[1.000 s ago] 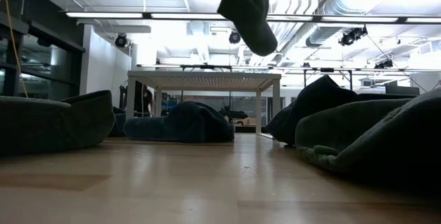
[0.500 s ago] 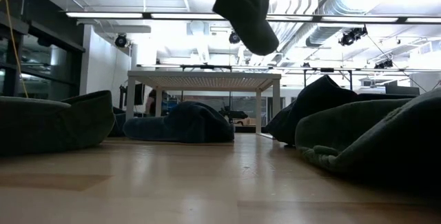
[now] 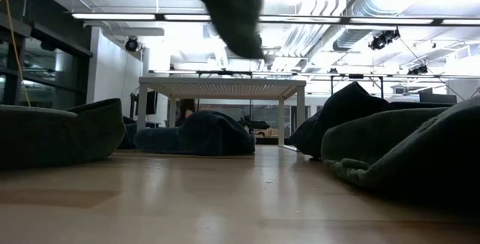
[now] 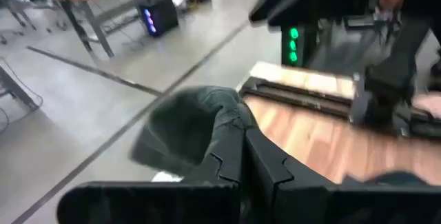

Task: Pick & Place hat
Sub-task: Put the top right gray cap on the shelf

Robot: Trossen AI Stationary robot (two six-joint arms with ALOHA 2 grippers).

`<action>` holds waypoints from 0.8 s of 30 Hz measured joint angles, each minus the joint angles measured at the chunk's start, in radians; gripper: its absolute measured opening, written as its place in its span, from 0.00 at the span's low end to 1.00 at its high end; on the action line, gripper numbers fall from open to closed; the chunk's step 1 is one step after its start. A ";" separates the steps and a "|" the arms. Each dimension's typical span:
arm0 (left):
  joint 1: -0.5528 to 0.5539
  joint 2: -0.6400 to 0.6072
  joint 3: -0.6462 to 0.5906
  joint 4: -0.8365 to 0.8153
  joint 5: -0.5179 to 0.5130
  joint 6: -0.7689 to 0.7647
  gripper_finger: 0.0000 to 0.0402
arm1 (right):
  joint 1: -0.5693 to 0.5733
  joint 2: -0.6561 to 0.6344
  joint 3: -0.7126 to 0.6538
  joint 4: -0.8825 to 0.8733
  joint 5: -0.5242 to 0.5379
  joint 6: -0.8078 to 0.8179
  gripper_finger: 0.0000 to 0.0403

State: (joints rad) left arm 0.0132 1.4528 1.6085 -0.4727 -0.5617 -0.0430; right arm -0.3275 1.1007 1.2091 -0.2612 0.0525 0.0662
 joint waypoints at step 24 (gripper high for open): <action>0.316 -0.240 0.000 -0.395 0.860 0.091 0.00 | 0.000 -0.018 0.000 -0.073 0.005 -0.023 0.28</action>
State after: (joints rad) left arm 0.3294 1.2125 1.6089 -0.8677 0.2984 0.0480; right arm -0.3276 1.0824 1.2088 -0.3338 0.0570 0.0433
